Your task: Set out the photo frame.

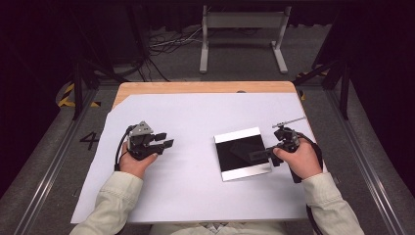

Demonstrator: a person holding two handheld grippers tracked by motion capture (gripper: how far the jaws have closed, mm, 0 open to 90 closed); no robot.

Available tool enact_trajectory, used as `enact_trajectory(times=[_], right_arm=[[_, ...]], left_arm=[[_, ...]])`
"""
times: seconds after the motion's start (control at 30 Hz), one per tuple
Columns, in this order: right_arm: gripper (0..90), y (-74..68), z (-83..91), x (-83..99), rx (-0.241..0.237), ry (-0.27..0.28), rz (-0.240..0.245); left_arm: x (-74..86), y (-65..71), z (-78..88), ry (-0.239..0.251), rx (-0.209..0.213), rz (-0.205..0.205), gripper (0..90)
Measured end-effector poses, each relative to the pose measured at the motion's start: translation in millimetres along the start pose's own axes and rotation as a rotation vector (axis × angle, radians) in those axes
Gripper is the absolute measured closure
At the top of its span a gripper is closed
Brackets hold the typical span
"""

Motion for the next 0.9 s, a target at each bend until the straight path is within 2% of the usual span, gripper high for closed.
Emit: enact_trajectory(times=[0.27, 0.37, 0.5, 0.57, 0.8, 0.9], right_arm=[[78.1, -10.2, 8.2, 1.8, -0.063, -0.027, 0.029], [82.0, -13.8, 9.7, 2.1, -0.086, -0.04, 0.055], [87.2, -17.0, 10.1, 2.0, -0.12, -0.042, 0.059], [87.5, -21.7, 11.5, 0.6, -0.13, -0.024, 0.093], [87.6, -22.5, 14.4, -3.8, -0.07, 0.063, 0.13], [87.7, -21.4, 14.5, -5.6, -0.07, 0.108, 0.145]], left_arm=[[-0.2, 0.2, 0.7, 0.001, 0.0, 0.001, 55.7], [-0.4, 0.2, 0.5, 0.002, 0.0, -0.003, 55.7], [-0.6, 0.0, 1.0, 0.002, -0.002, -0.004, 55.6], [-0.5, 0.0, 1.0, 0.003, -0.003, -0.001, 55.6], [-0.2, 0.2, 0.4, 0.003, 0.001, 0.003, 55.6], [0.0, 0.0, 0.9, 0.0, 0.001, 0.007, 55.6]])
Point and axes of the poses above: each handheld gripper's, and its own axes: z roughly backward along the jaws, x roughly out of its underside, y roughly to its right, the point moved 4 cm from there along -z, roughly forward along the jaws, and after that the axes turned 9 degrees about z, right-handed, at the moved point
